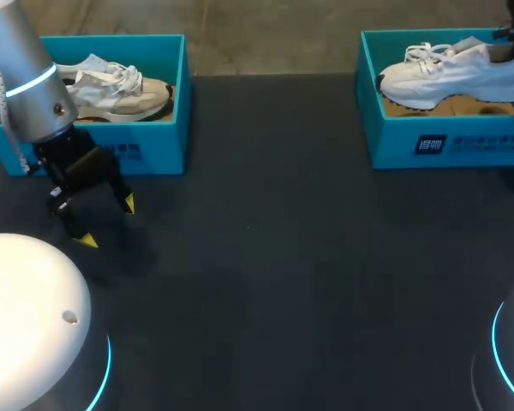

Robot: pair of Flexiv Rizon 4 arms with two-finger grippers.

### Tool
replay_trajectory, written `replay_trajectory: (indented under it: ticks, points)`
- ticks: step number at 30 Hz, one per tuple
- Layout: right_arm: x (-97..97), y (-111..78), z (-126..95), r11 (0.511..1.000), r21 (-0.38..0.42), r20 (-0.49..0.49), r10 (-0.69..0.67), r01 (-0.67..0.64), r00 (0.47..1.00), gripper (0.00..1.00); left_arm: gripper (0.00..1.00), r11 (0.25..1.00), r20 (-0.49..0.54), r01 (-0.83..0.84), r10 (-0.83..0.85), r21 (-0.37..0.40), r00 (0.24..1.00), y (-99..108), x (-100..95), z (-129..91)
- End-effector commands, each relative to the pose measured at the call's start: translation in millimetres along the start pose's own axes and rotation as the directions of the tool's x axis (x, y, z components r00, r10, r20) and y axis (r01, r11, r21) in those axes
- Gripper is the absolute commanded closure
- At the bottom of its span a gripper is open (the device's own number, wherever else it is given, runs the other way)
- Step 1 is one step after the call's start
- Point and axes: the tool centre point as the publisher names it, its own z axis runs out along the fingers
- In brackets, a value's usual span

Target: Take the shoe out of the shoebox, open the shoe tongue, remove and reinsert the insole, then place the shoe into the shoebox

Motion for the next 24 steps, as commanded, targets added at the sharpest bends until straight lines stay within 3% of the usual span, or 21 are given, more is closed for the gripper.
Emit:
replay_trajectory:
  ticks: [1,15,24]
  points:
    - [-5.8,-2.6,-7,1.0,0.0,-0.007,0.002,-0.002,1.0,1.0,0.0,1.0,0.0,0.0,0.0,-0.002,1.0,0,0.8,0]
    - [-20.4,-2.8,2,1.0,0.014,-0.011,0.01,-0.01,1.0,1.0,0.0,1.0,0.0,0.0,0.0,-0.002,1.0,0,0.8,0]
    - [-17.5,0.5,17,1.0,0.02,-0.007,0.009,-0.008,1.0,1.0,0.0,1.0,0.0,0.0,0.0,-0.002,1.0,0,0.8,0]
